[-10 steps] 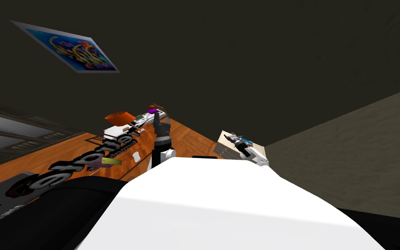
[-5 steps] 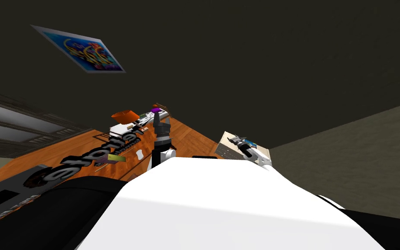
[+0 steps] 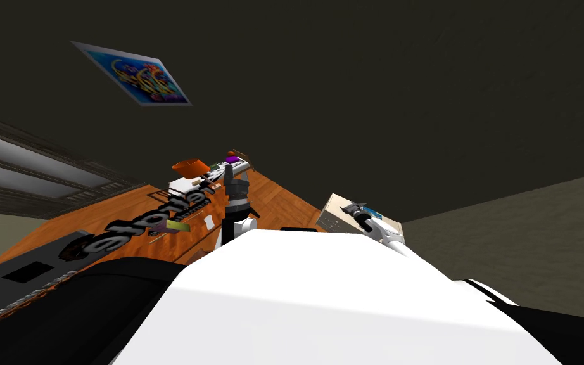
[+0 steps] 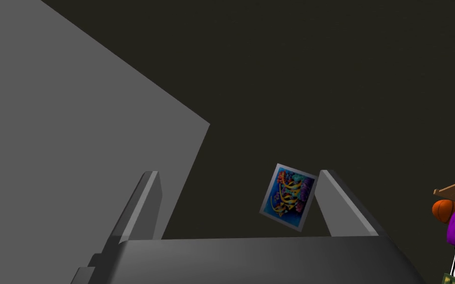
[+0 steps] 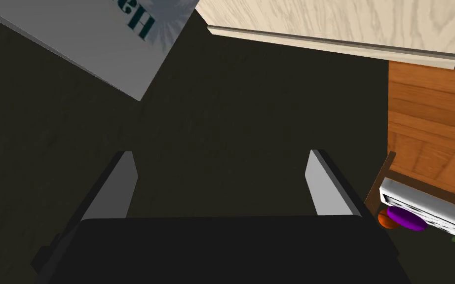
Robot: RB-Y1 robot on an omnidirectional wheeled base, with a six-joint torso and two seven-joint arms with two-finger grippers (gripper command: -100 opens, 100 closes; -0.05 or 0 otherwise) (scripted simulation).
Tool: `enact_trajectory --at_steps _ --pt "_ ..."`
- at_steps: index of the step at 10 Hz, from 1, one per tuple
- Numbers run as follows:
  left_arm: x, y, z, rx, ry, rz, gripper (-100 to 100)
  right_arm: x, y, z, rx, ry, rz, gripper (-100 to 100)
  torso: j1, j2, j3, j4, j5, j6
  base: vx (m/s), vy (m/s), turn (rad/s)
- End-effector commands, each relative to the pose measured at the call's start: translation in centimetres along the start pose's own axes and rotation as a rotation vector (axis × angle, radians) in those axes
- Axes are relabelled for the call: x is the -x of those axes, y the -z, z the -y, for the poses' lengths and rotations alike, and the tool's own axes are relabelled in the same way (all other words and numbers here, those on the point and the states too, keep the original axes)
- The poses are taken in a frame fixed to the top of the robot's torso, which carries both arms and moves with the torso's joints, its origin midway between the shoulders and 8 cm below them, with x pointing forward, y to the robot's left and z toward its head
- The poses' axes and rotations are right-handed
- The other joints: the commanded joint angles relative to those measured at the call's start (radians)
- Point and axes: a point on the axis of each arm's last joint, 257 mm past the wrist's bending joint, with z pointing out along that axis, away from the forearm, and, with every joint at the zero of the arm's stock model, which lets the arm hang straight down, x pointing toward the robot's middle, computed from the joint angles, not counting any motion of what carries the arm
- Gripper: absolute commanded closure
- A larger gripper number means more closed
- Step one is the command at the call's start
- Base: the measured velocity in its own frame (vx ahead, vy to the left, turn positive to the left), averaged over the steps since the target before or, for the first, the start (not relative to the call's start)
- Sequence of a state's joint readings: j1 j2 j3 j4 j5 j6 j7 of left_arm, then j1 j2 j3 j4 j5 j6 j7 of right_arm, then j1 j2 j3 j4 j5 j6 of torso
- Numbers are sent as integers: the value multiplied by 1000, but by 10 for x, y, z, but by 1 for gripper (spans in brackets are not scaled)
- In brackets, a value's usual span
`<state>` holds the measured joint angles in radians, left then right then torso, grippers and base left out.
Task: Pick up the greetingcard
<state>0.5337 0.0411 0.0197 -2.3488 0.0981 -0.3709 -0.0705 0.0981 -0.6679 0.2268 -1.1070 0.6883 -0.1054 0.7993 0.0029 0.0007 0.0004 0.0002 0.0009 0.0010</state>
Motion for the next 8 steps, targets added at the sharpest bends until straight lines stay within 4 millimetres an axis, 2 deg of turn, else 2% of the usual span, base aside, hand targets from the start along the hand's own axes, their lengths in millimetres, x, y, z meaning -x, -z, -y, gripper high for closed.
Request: enact_trajectory --at_steps 1,2,3,5,7,8 --pt "0 0 0 0 0 0 0 -28 4 23 -29 110 -70 -100 0 0 0 0 0 0 12 57 89" --pt "0 0 0 0 0 0 0 -37 5 24 -31 109 -89 -100 0 0 0 0 0 0 14 39 25" --pt "0 0 0 0 0 0 0 -37 5 24 -31 109 -89 -100 0 0 0 0 0 1 7 13 -13" --pt "0 0 0 0 0 0 0 -69 13 49 -58 225 -174 -100 -2 1 0 0 0 0 7 30 63" --pt "0 0 0 0 0 0 0 -73 14 49 -58 225 -182 -100 -1 0 0 0 0 0 5 20 5" --pt "0 0 0 0 0 0 0 -89 19 61 -69 276 -224 -100 -2 1 0 0 0 0 3 18 37"
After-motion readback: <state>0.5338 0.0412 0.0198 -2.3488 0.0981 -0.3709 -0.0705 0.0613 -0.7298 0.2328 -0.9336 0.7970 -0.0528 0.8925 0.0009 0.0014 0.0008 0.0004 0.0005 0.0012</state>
